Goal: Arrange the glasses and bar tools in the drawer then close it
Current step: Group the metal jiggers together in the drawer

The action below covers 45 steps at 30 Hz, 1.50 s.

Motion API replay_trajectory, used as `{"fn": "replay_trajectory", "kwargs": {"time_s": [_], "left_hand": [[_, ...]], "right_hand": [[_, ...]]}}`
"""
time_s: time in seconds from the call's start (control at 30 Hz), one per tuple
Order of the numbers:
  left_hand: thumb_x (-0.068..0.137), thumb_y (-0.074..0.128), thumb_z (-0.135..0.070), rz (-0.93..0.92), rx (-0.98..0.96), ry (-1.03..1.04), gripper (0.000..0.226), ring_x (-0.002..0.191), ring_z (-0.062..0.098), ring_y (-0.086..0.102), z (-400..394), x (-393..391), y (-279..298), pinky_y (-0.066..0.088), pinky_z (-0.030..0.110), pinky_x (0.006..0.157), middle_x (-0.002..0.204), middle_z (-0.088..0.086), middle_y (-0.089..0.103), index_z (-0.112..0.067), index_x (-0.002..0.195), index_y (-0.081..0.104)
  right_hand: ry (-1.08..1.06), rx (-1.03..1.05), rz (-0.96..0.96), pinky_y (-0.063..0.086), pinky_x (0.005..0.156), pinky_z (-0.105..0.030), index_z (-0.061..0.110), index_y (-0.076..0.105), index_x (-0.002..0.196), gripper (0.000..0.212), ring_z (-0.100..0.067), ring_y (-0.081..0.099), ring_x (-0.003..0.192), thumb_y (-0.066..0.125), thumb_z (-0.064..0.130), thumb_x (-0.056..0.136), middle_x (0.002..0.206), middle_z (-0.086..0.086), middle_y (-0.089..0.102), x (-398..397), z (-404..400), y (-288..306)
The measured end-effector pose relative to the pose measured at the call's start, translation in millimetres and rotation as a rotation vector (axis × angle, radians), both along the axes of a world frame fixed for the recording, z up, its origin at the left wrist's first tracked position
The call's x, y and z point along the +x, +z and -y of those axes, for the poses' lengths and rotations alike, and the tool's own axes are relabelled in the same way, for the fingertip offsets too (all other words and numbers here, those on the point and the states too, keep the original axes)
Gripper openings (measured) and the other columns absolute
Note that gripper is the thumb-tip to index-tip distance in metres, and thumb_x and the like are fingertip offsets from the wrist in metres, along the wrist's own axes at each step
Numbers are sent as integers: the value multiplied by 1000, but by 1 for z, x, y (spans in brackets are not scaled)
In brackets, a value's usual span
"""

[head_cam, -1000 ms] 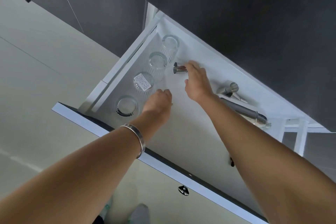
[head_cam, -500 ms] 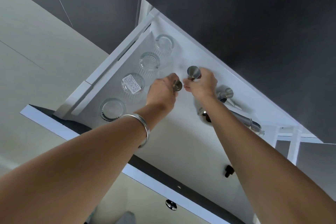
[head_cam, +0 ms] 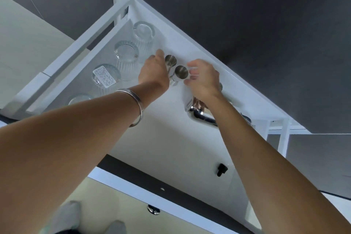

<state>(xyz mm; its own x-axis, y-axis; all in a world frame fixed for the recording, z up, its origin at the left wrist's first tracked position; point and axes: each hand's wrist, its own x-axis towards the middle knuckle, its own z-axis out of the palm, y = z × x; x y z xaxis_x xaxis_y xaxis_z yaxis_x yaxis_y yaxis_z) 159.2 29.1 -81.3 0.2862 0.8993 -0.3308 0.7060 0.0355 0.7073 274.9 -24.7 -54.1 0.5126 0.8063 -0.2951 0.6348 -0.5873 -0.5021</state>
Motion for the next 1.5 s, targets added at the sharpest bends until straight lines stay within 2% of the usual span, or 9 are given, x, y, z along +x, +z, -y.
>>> {"fn": "replay_trajectory", "kwargs": {"time_s": [0.3,0.47,0.67,0.73,0.83,0.9,1.2,1.3,1.5], "left_hand": [[77,51,8,208,381,-215,51,100,29,54,63,-13,21,47,29,70,124,14,42,-9,123,40],[92,48,-8,139,346,-480,38,117,26,46,63,38,13,51,37,90,133,10,42,-14,129,47],[99,35,-21,17,168,-755,38,115,35,51,59,97,-13,47,46,98,139,12,35,-30,134,46],[99,32,-23,1,155,-756,39,109,35,54,57,106,-17,47,44,97,134,13,40,-30,134,47],[98,31,-20,-22,145,-711,37,99,30,51,57,112,-17,45,36,81,121,11,45,-25,131,49],[97,32,-19,-26,134,-679,34,89,28,52,59,111,-15,40,33,71,108,10,48,-23,125,52],[92,54,-20,80,77,-524,19,85,23,53,78,84,-7,43,33,69,97,6,56,-14,111,56],[88,57,-15,150,21,-474,14,72,27,60,78,64,-8,51,36,61,81,6,60,-11,102,56],[87,65,-23,87,90,-368,28,84,29,62,64,9,-9,51,36,71,97,12,64,-7,108,58]], "right_hand": [[-197,-65,96,60,74,-40,24,65,82,14,-18,73,66,61,12,88,81,2,71,56,160,50],[-344,-279,251,43,63,-21,12,67,101,21,-19,56,79,49,4,92,95,-8,68,77,223,16],[-256,136,391,33,72,-10,10,61,117,28,-25,62,87,43,3,96,112,-13,59,76,209,0],[-190,200,302,38,75,-5,9,61,116,29,-16,65,81,38,7,99,106,-6,61,86,187,0],[-92,90,227,52,86,-35,18,65,97,34,-25,67,85,31,26,99,95,-6,70,106,164,-8],[-73,39,221,51,80,-35,20,61,86,36,-26,65,83,29,32,97,89,-6,70,113,158,-10],[-98,-98,205,44,76,-25,13,64,112,30,-25,59,101,42,8,93,113,-10,65,104,121,-7],[-107,-179,186,59,77,-40,12,61,118,43,-33,65,95,41,-7,87,112,-14,62,95,101,-11],[-43,-351,236,59,71,-41,13,68,111,31,-36,66,91,68,7,81,99,-17,69,75,83,-28]]}}
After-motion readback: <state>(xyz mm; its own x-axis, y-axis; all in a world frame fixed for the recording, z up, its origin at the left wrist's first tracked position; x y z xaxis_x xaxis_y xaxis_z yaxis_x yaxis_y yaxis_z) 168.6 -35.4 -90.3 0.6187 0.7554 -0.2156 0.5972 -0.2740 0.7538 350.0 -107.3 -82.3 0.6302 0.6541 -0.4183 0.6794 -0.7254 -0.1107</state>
